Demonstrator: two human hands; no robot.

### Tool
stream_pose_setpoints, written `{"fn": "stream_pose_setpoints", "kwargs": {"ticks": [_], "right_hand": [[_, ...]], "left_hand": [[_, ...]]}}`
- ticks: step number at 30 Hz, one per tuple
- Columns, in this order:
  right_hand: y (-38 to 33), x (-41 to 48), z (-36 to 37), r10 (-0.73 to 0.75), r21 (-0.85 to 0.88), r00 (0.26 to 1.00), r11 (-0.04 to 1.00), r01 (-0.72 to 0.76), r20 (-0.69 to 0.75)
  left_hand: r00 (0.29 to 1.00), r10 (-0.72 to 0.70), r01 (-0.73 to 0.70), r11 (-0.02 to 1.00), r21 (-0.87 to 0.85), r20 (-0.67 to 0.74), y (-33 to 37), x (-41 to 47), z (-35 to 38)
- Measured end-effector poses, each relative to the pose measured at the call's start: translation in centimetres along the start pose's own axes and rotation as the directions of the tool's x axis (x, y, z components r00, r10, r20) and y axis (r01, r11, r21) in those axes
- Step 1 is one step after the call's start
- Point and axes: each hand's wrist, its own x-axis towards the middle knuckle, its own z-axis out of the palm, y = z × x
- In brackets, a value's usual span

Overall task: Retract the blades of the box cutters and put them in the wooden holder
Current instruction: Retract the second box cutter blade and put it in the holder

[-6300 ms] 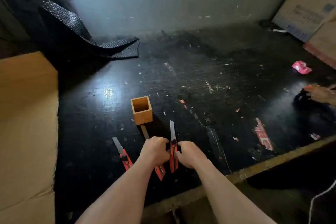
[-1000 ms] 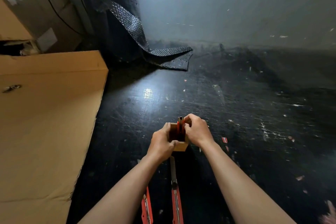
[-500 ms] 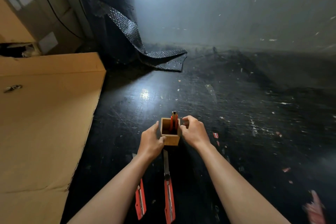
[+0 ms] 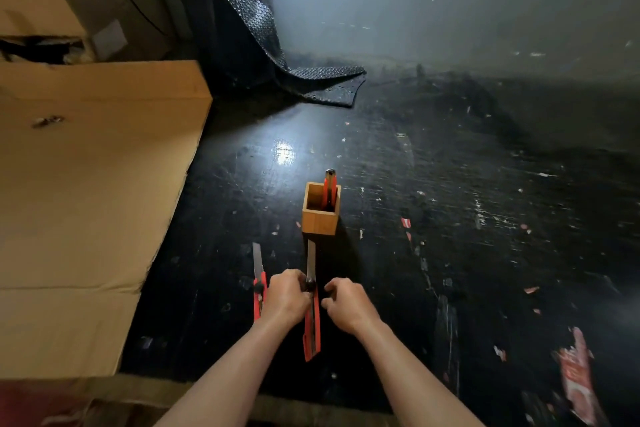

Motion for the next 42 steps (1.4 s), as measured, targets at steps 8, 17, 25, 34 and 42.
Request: {"fn": "stream_pose_setpoints", "kwargs": {"ticks": [8,17,25,34,42], "right_hand": [[0.7,-2.1,3.2,0.035,0.177,0.999,0.984,-0.028,-0.038],[-0.1,-4.8,2.4,0.034,0.45,0.987,0.892,0.041,-0.157],[-5.0,-6.4,-4.2,-0.138,0.537,0.94,0.79,0.294,-0.312],[-11.5,-7.8,-12.2,-0.306,0.482,0.834,0.703,0.524,-0.46],[-15.6,-8.6,-15.8,-0.38,0.312,0.738,0.727,0.611,-0.558]], "left_hand": [[0.997,-0.056,0.064,0.978,-0.201,0.046,-1.2,-1.9,1.8],[0.996,0.007,0.037,0.881,-0.472,0.091,-1.0,-3.6,-1.1],[0.978,0.207,-0.183,0.789,-0.586,-0.026,3.6,-3.5,-7.5],[0.919,0.393,-0.267,0.589,-0.763,-0.019,9.7,-3.2,-15.5],[0.877,0.469,-0.373,0.522,-0.767,-0.107,12.5,-4.2,-19.3]]}}
